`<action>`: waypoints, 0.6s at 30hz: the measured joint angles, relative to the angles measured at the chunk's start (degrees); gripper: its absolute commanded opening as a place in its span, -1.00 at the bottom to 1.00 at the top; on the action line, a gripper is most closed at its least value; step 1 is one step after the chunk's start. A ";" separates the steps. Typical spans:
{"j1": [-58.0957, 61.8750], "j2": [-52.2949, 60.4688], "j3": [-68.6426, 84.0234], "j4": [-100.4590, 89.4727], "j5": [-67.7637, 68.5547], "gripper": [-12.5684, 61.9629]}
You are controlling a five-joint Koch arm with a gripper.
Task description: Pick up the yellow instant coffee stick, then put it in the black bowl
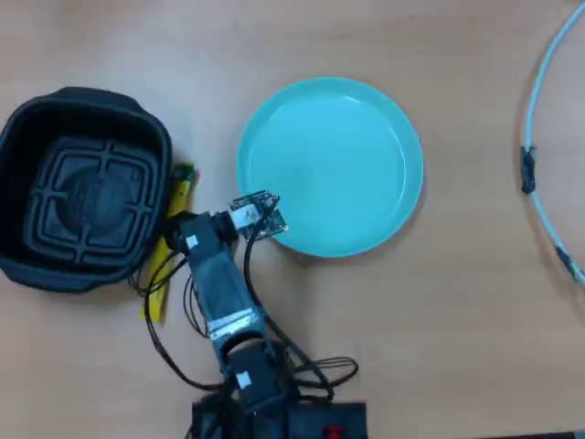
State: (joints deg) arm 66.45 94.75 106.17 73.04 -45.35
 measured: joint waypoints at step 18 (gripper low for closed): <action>-3.78 -4.31 -1.93 -0.18 -0.09 0.87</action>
State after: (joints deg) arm 62.67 90.44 104.24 72.86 -45.44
